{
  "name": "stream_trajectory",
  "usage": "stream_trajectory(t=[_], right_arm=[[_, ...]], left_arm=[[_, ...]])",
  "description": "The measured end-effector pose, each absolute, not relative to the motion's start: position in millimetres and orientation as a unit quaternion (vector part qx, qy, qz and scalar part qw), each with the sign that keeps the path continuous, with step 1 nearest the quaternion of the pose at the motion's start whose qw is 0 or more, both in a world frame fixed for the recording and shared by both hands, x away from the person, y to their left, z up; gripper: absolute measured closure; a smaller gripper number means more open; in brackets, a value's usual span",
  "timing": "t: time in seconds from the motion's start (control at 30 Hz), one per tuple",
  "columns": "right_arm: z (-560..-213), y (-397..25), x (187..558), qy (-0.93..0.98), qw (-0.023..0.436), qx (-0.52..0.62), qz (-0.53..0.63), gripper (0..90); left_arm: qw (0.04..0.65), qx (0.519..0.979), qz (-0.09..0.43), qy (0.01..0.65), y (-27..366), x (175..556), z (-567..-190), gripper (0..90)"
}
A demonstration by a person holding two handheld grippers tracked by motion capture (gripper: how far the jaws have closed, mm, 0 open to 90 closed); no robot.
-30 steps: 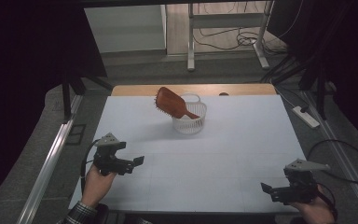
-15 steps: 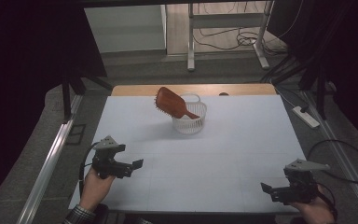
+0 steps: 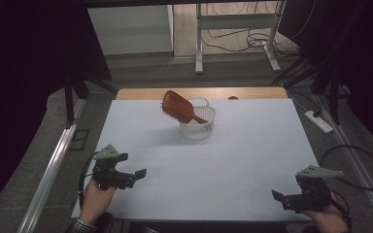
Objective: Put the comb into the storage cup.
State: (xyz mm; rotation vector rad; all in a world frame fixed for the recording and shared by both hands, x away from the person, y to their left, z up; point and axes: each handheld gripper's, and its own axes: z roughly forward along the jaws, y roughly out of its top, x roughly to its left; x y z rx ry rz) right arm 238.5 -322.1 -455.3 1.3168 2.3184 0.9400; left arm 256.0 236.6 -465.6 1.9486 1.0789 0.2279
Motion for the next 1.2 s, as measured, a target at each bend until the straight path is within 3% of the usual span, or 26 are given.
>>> stream_trajectory(t=[1.2], right_arm=[[-455.3, -322.1, 238.7, 0.809, 0.157, 0.462, 0.327, 0.0]], left_arm=[[0.43, 0.778, 0.097, 0.447, 255.8, 225.8, -473.2, 0.0]])
